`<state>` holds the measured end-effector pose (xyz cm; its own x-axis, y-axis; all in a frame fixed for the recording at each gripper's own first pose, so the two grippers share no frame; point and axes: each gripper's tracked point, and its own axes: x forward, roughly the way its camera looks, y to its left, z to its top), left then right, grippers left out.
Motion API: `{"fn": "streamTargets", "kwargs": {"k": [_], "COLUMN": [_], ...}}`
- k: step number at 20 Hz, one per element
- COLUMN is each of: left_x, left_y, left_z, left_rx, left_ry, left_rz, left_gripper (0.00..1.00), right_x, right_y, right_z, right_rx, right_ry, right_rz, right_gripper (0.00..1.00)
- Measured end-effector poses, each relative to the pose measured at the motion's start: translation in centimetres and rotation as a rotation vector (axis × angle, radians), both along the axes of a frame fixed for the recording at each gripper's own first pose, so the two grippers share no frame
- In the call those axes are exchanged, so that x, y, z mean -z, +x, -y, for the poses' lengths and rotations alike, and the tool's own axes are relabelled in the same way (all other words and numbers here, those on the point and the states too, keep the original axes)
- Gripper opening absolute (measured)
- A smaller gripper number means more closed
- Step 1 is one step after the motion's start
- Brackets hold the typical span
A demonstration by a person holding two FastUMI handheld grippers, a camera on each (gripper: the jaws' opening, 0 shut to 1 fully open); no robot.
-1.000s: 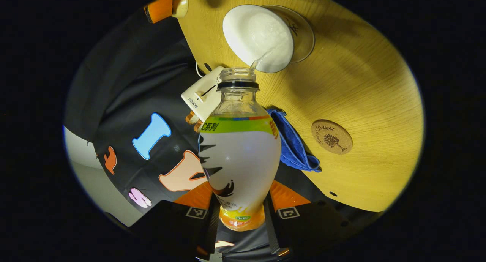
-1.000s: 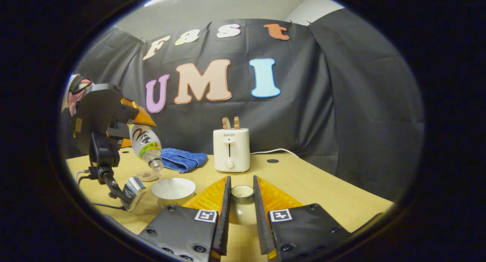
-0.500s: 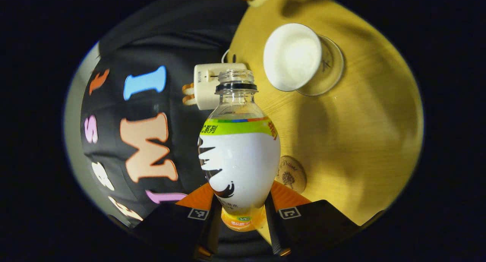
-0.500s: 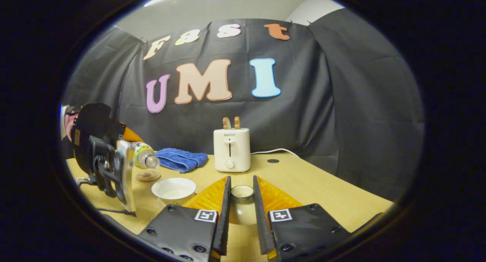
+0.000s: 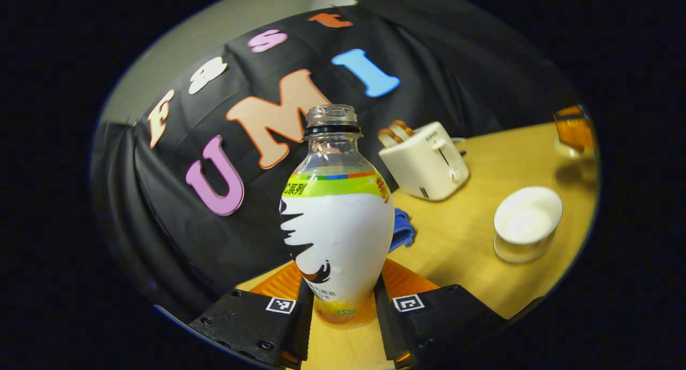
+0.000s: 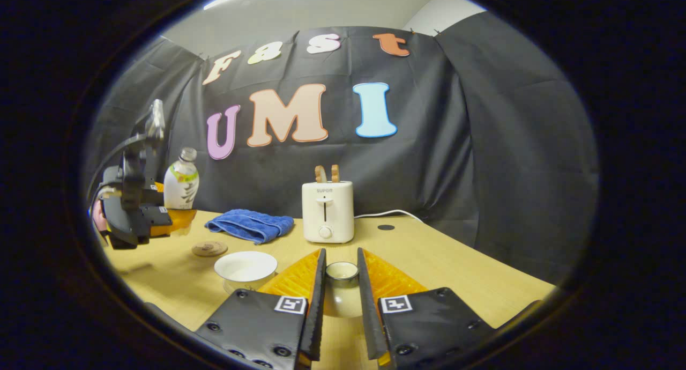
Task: Open the teacup lid with one hand, grasp the water bottle and pour water into the teacup with the other hand; after pouring, place the water bottle on the coaster and then close the teacup lid.
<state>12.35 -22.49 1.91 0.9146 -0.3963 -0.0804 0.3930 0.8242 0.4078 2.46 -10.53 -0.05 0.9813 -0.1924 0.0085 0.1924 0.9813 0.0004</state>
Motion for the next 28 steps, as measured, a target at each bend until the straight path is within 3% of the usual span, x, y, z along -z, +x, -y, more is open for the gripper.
{"fn": "streamTargets", "kwargs": {"k": [3, 7, 22, 28], "left_x": [0.0, 0.3, 4.1, 4.3], "left_y": [0.7, 2.4, 4.8, 4.8], "left_z": [0.0, -0.4, 0.5, 0.5], "left_rx": [0.008, 0.012, 0.016, 0.003], "left_ry": [-0.228, -0.417, -0.404, -0.395], "left_rz": [-0.074, -0.119, -0.202, -0.207], "left_gripper": [0.51, 0.50, 0.52, 0.60], "right_x": [0.0, 0.0, 0.0, 0.0], "right_y": [-0.1, 0.0, 0.0, 0.0], "right_z": [0.0, 0.0, 0.1, 0.1], "right_rx": [0.000, 0.000, 0.006, 0.007], "right_ry": [0.000, 0.000, -0.002, -0.002], "right_rz": [0.000, -0.001, 0.000, 0.001], "right_gripper": [0.36, 0.36, 0.36, 0.36]}}
